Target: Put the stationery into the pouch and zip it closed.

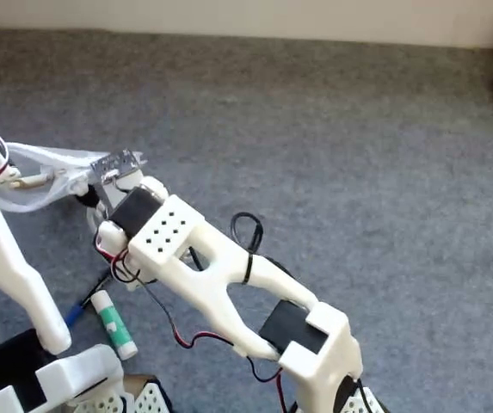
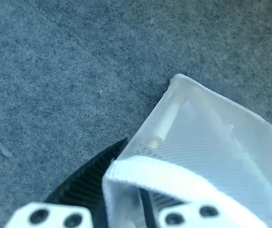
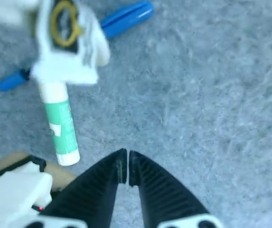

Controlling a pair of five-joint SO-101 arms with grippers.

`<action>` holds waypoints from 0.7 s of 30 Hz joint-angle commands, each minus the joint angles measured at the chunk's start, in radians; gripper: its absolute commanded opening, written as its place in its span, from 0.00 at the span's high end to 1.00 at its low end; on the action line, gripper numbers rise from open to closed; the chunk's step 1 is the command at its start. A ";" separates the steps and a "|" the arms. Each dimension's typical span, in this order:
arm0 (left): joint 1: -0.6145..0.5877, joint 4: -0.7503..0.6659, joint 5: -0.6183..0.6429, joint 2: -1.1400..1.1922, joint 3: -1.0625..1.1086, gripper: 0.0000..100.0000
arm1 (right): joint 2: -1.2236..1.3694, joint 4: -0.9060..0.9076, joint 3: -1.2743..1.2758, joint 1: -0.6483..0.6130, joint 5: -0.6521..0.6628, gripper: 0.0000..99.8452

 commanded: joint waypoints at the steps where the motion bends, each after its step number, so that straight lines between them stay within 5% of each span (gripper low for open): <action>1: -0.102 -0.014 0.041 -0.005 -0.081 0.99 | -0.082 -0.025 -0.008 0.019 -0.011 0.98; 8: -0.237 -0.014 0.035 -0.005 -0.154 0.99 | -0.002 -0.087 -0.008 0.038 -0.109 0.85; 21: -0.272 -0.018 -0.020 -0.004 -0.096 0.99 | 0.226 -0.444 -0.013 0.054 -0.345 0.85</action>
